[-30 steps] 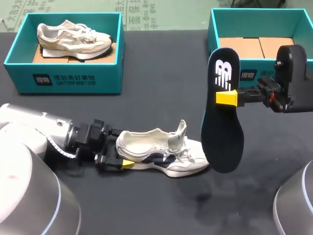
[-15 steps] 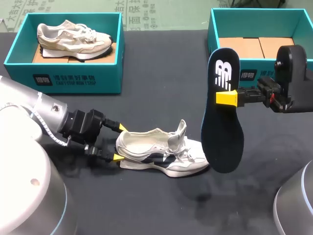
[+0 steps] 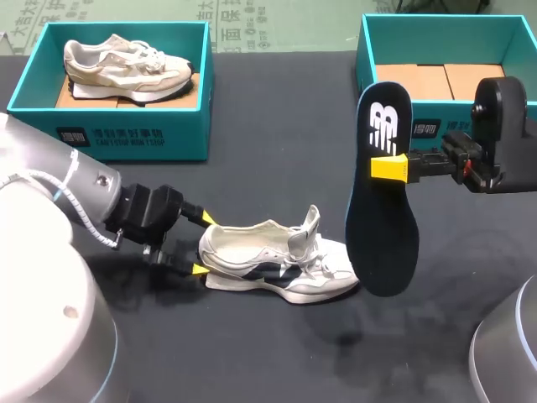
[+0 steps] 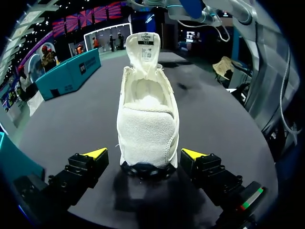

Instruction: Take the shoe out of the shoebox, open the shoe tongue, remove and reinsert the insole, then place the shoe into the shoebox

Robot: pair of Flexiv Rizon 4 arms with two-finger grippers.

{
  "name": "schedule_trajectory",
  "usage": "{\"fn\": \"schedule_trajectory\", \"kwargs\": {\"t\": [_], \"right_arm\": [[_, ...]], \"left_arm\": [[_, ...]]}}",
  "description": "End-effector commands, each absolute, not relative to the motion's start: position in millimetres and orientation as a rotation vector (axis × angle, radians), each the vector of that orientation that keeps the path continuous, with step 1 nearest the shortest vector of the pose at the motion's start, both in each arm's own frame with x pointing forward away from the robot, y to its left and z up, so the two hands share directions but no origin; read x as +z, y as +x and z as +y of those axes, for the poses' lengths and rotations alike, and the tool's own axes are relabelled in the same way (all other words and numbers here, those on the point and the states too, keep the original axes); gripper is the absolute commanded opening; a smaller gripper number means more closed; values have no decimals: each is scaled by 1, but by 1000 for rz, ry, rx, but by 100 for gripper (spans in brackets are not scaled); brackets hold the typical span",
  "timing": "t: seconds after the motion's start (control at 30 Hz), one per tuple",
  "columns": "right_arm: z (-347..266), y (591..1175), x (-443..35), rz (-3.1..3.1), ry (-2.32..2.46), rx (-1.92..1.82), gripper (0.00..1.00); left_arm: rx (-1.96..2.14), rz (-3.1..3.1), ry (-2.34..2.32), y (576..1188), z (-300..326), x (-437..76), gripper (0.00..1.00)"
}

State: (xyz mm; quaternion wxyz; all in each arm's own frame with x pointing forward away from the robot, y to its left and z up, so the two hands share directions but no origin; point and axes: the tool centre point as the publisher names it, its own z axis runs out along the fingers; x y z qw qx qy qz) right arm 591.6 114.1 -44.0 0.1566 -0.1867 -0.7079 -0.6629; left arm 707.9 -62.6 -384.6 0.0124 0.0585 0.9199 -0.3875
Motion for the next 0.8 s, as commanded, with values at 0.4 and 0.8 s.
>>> {"fn": "schedule_trajectory", "kwargs": {"t": [0.4,0.8], "right_arm": [[114,586,-45,-2028,-546,-1903,0],[114,586,-45,-2028,-546,-1903,0]], "left_arm": [[-363,3132,205,704,-66,-356,100],[-241,3157,178,704,-69,-358,100]]}}
